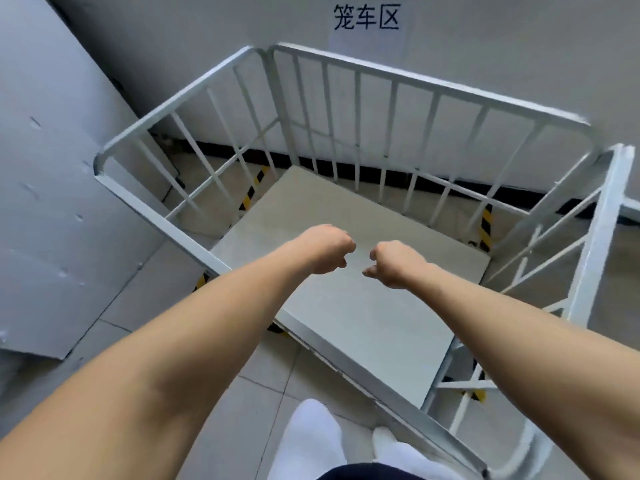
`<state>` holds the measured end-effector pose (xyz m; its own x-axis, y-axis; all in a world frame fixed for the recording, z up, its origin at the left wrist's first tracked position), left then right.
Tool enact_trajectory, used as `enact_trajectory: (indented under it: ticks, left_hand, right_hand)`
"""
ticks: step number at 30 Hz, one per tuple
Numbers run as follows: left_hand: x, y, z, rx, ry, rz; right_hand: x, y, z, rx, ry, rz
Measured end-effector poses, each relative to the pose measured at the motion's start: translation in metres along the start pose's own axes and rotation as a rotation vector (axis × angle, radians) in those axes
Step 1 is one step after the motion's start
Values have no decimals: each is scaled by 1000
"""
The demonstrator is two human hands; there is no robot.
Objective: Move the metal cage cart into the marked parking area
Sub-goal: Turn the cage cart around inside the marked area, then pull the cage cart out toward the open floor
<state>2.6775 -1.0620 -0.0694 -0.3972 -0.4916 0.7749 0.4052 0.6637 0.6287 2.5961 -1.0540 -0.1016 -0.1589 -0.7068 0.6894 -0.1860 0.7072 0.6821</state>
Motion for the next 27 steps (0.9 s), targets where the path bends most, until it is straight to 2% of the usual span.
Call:
enact_trajectory:
  ticks: [6,12,17,22,27]
  left_hand:
    - [14,-39,-22,-157,-120,-9]
    - [20,-50,-46,-407,-284,0]
    - [-2,-29,-47,-580,-365,-48]
    - [-21,9,-18,-721,-420,-48]
    - [-56,46,-10,-780,-442,-65]
  right_hand:
    - [9,-22,11,-172,-131,11]
    - [6,-36,-8,-389,-341,55]
    - [-20,-12,-38,-501,-516,58]
    - [-64,39,-43,-576,-616,46]
    - [-105,73,-54,-630,-653,62]
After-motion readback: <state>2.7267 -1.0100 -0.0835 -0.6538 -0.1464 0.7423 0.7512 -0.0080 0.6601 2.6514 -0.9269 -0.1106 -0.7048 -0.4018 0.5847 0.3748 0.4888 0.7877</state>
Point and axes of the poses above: each hand's wrist, its own y-axis away from the middle knuckle, its own x-axis out of the back of the hand, z = x × y, the point moved 10 cm from there along -y, towards the middle knuckle, and after that the axes turned 13 degrees about -z, right-handed, at the moved point
